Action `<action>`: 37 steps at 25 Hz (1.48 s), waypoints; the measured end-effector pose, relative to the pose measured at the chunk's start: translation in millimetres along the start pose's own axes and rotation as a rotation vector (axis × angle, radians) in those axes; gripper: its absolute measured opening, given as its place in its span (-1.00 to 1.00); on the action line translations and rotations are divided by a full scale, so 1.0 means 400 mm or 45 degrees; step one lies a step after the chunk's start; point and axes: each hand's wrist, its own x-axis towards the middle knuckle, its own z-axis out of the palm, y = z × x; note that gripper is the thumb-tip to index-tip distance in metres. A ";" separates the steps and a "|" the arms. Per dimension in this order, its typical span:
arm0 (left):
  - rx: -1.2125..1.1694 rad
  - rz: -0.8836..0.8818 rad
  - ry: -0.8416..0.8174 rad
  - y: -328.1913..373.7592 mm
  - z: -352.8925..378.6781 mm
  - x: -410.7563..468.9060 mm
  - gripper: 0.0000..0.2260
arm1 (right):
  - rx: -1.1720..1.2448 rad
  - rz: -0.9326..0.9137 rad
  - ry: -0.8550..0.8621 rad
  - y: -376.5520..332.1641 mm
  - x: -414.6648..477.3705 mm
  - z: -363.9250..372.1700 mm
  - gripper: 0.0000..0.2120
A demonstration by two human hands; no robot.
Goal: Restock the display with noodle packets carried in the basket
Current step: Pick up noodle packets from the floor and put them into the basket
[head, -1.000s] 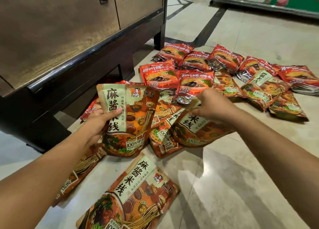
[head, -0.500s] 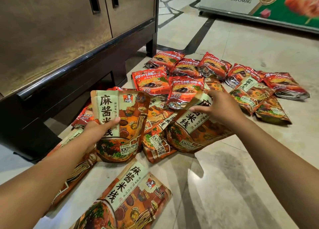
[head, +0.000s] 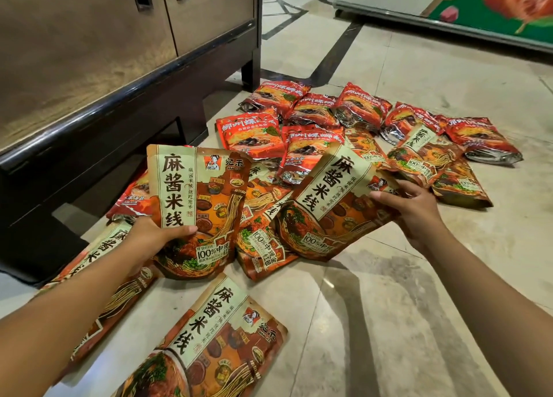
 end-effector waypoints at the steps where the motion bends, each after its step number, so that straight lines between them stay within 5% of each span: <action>1: -0.019 0.010 -0.002 -0.003 0.001 -0.001 -0.73 | 0.127 0.000 0.006 0.012 0.010 -0.006 -0.72; 7: -0.081 0.011 -0.010 -0.024 -0.005 0.012 -0.74 | 0.568 0.063 0.090 0.099 0.048 0.013 -0.77; 12: -0.133 -0.093 0.005 -0.057 0.005 0.050 -0.70 | 0.524 0.229 0.081 0.204 0.060 0.065 -0.50; 16: -0.237 -0.188 -0.026 -0.084 0.030 0.091 -0.59 | 0.585 0.430 -0.033 0.291 0.082 0.072 -0.65; 22: -0.308 -0.252 -0.092 -0.135 0.042 0.149 -0.54 | 0.581 0.574 -0.002 0.385 0.141 0.087 -0.57; 30: -0.298 -0.591 -0.161 -0.017 0.017 -0.105 -0.90 | 0.483 0.938 0.081 0.232 -0.170 0.067 -0.42; 33: -0.163 -0.642 -0.219 0.118 -0.046 -0.240 -0.73 | 0.229 1.078 0.148 0.093 -0.359 0.002 -0.19; 37: 0.142 -0.628 -0.452 0.317 -0.147 -0.413 -0.20 | 0.166 1.165 0.100 -0.143 -0.586 -0.073 0.06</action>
